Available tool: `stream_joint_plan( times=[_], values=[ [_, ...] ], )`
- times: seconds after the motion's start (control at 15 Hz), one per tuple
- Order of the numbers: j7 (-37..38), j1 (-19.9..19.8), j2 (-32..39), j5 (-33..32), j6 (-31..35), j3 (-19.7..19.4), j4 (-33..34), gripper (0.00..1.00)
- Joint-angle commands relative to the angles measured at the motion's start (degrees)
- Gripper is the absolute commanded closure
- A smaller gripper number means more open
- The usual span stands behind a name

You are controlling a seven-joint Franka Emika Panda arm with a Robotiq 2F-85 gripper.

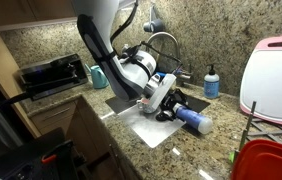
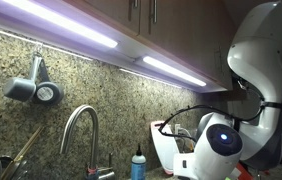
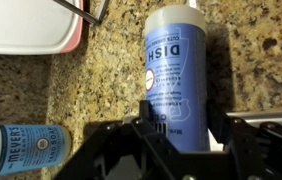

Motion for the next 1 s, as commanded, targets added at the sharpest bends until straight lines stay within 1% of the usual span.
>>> stream_joint_plan(
  times=[0.0, 0.07, 0.13, 0.27, 0.47, 0.67, 0.93],
  values=[
    [-0.24, -0.14, -0.03, 0.17, -0.10, 0.21, 0.01, 0.42],
    [-0.23, -0.14, -0.03, 0.17, -0.10, 0.21, 0.01, 0.42],
    [-0.23, -0.14, -0.03, 0.17, -0.10, 0.21, 0.01, 0.67],
    [-2.37, -0.44, -0.73, 0.55, 1.56, 0.42, -0.84, 0.67],
    [-3.00, -0.44, -1.54, 0.27, 2.24, 0.68, -1.57, 0.67],
    [-4.07, -1.21, -2.75, -0.72, 6.43, 1.01, -2.53, 0.67],
    [-3.07, -1.16, -4.92, -3.14, 11.47, 0.49, -5.13, 0.67]
  ],
)
